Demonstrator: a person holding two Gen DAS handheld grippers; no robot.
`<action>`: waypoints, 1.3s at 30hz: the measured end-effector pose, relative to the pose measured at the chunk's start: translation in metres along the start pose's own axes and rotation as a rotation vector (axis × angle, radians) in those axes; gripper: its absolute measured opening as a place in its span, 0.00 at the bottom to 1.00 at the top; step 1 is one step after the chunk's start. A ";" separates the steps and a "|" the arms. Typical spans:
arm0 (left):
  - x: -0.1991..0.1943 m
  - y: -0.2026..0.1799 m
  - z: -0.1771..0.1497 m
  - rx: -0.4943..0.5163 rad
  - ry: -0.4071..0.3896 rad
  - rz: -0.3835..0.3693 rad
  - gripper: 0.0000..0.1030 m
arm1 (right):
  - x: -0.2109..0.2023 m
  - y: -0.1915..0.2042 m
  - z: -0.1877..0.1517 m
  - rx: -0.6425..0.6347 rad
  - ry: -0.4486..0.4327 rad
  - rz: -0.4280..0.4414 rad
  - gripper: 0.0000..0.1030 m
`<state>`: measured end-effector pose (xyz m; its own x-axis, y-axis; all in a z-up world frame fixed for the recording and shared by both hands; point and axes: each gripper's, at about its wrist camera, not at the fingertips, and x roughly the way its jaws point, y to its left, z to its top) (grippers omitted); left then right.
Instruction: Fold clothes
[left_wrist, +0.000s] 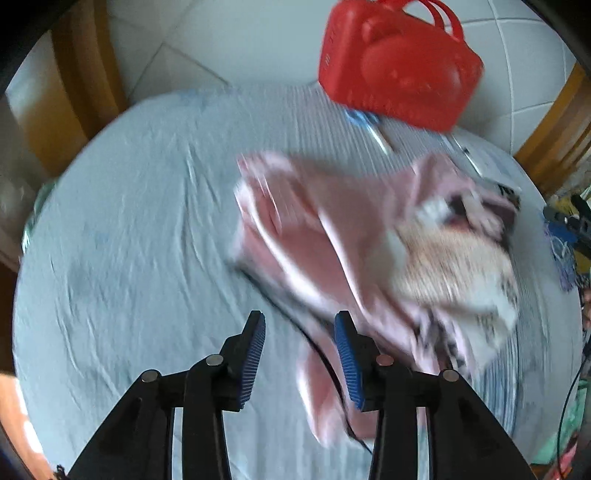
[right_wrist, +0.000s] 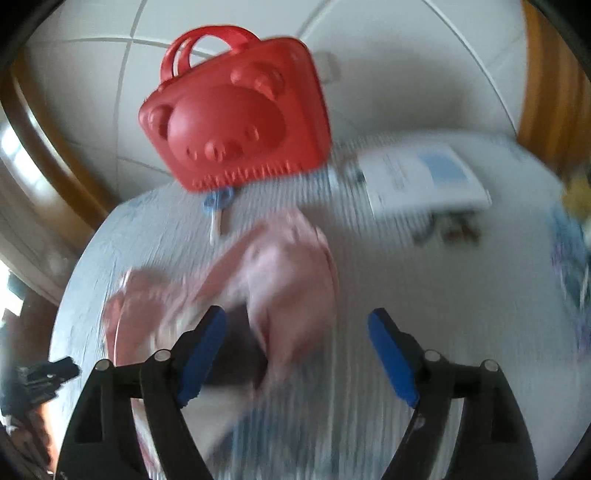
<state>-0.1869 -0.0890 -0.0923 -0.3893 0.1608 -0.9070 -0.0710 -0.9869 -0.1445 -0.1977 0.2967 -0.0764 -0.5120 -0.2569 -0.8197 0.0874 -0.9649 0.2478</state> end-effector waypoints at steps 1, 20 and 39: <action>0.000 -0.007 -0.015 -0.012 0.005 -0.013 0.40 | -0.004 -0.006 -0.019 0.008 0.027 -0.008 0.78; 0.050 -0.115 -0.086 0.211 0.052 0.004 0.16 | -0.035 -0.011 -0.121 0.040 0.132 0.051 0.78; -0.029 0.046 0.096 -0.049 -0.248 0.090 0.05 | 0.098 0.074 -0.036 -0.088 0.234 0.119 0.72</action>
<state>-0.2667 -0.1384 -0.0351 -0.6052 0.0636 -0.7935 0.0165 -0.9956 -0.0923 -0.2105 0.1980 -0.1572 -0.2831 -0.3647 -0.8870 0.2142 -0.9256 0.3122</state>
